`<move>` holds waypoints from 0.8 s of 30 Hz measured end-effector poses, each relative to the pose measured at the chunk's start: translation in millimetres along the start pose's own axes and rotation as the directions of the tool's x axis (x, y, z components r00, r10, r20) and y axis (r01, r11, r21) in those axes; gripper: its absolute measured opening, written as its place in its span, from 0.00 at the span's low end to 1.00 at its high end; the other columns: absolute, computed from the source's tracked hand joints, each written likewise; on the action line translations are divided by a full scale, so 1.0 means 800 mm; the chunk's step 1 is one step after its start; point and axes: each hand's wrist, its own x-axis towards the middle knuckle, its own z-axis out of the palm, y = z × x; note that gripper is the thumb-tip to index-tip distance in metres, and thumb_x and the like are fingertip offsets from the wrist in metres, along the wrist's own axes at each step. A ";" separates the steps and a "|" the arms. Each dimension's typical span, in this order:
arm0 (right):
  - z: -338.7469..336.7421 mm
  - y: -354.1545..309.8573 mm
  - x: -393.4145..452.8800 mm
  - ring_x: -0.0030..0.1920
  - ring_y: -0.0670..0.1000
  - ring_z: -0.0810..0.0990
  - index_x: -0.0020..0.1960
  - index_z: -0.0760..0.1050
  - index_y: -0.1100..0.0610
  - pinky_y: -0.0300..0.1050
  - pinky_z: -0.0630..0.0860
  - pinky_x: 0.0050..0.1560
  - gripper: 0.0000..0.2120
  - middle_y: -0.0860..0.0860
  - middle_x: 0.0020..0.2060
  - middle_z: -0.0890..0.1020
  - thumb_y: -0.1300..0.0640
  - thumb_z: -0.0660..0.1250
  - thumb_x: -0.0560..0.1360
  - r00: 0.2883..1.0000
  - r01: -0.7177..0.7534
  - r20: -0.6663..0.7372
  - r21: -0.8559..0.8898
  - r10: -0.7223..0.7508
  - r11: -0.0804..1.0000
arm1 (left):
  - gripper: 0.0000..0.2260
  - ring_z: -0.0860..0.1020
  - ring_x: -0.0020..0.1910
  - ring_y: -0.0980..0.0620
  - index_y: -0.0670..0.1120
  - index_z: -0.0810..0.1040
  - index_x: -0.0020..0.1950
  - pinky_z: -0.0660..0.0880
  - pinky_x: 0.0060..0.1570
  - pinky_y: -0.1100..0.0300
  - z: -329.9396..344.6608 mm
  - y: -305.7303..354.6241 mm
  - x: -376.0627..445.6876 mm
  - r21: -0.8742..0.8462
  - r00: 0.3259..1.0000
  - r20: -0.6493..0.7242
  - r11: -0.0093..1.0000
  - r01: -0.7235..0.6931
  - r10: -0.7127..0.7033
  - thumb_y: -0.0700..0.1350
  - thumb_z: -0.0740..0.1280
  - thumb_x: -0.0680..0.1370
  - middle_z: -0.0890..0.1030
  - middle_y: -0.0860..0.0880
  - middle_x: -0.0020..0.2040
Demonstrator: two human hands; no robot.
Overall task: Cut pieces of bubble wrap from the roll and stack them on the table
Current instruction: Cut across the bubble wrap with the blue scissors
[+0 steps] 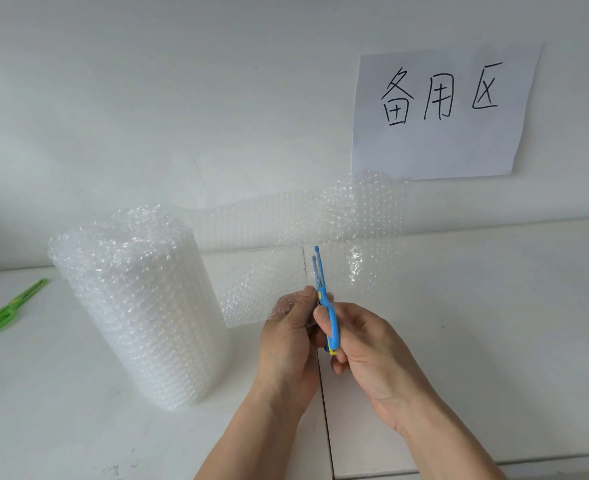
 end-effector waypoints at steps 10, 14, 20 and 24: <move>-0.004 -0.007 -0.002 0.29 0.49 0.68 0.29 0.75 0.50 0.44 0.70 0.33 0.19 0.52 0.29 0.70 0.34 0.70 0.62 0.997 -0.052 0.045 -0.119 0.058 0.992 | 0.14 0.71 0.23 0.43 0.33 0.73 0.50 0.68 0.25 0.54 0.003 -0.001 -0.001 0.035 0.997 -0.057 0.998 -0.043 0.045 0.46 0.65 0.80 0.74 0.38 0.33; -0.003 -0.007 -0.002 0.29 0.48 0.67 0.30 0.74 0.51 0.43 0.70 0.32 0.19 0.50 0.27 0.70 0.36 0.69 0.65 0.999 -0.035 0.031 -0.116 0.038 0.993 | 0.11 0.71 0.24 0.44 0.34 0.74 0.48 0.68 0.25 0.54 0.004 0.000 -0.002 0.044 0.996 -0.059 0.997 -0.066 0.069 0.44 0.64 0.81 0.73 0.39 0.31; -0.005 -0.007 0.000 0.33 0.51 0.68 0.44 0.80 0.63 0.43 0.66 0.31 0.17 0.52 0.32 0.72 0.47 0.71 0.73 1.000 -0.008 -0.014 -0.071 0.007 0.997 | 0.06 0.73 0.31 0.46 0.40 0.74 0.46 0.71 0.24 0.56 0.006 0.000 -0.003 0.021 0.994 -0.074 0.996 -0.082 0.084 0.42 0.64 0.80 0.76 0.40 0.34; -0.004 -0.011 0.000 0.33 0.49 0.68 0.36 0.79 0.57 0.43 0.67 0.31 0.15 0.49 0.28 0.71 0.46 0.70 0.74 1.000 -0.003 -0.021 -0.074 0.002 0.997 | 0.07 0.70 0.37 0.41 0.39 0.75 0.47 0.70 0.26 0.53 0.004 -0.004 0.001 0.052 0.995 -0.055 0.995 -0.081 0.084 0.43 0.65 0.80 0.74 0.38 0.38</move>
